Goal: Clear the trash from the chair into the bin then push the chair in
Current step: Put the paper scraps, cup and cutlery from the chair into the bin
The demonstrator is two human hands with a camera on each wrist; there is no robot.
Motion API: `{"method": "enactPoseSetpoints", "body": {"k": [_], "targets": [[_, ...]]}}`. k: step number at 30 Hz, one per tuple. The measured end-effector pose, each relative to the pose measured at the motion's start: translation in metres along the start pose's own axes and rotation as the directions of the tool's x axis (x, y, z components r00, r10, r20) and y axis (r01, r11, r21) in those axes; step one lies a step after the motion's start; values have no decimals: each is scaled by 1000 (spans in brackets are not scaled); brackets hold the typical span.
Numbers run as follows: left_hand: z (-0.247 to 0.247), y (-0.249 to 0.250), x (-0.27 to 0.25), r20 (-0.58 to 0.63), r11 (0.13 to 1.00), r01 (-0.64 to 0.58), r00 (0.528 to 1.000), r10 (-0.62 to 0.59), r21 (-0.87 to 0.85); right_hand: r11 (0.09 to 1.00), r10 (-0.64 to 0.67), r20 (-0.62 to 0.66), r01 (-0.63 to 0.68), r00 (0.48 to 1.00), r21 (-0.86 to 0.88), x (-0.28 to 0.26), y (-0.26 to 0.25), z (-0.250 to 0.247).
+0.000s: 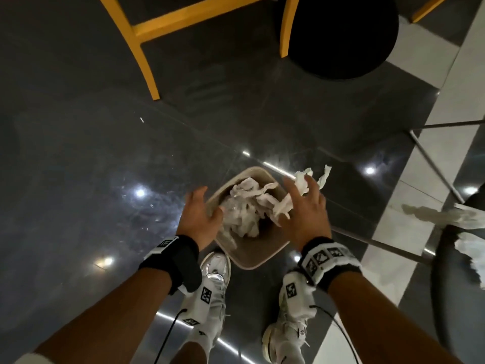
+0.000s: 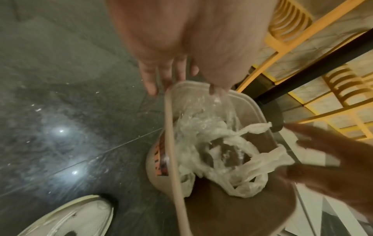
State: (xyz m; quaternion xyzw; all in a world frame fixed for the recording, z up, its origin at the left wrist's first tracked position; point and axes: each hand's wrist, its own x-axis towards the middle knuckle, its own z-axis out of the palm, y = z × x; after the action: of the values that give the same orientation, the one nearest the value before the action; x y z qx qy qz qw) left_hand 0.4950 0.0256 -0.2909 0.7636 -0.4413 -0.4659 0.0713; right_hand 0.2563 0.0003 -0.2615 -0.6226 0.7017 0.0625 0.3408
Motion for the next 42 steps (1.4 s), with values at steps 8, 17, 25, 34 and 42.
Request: {"method": "enactPoseSetpoints", "body": {"k": [8, 17, 25, 34, 42], "targets": [[1, -14, 6, 31, 969, 132, 991, -129, -209, 989, -139, -53, 136, 989, -64, 21, 12, -7], [-7, -21, 16, -52, 908, 37, 997, -65, -416, 969, -234, 266, 203, 935, 142, 29, -43, 33], [-11, -27, 66, -264, 912, -123, 964, 17, -390, 892, 275, -236, -156, 932, 424, 110, 52, -5], [-10, -5, 127, -368, 845, -386, 896, 248, -369, 924, 369, 120, -378, 921, 54, 206, 119, 111], [-18, 12, 110, -188, 820, -379, 925, 330, -429, 757, 488, 19, -434, 873, 488, 197, 105, 83]]}}
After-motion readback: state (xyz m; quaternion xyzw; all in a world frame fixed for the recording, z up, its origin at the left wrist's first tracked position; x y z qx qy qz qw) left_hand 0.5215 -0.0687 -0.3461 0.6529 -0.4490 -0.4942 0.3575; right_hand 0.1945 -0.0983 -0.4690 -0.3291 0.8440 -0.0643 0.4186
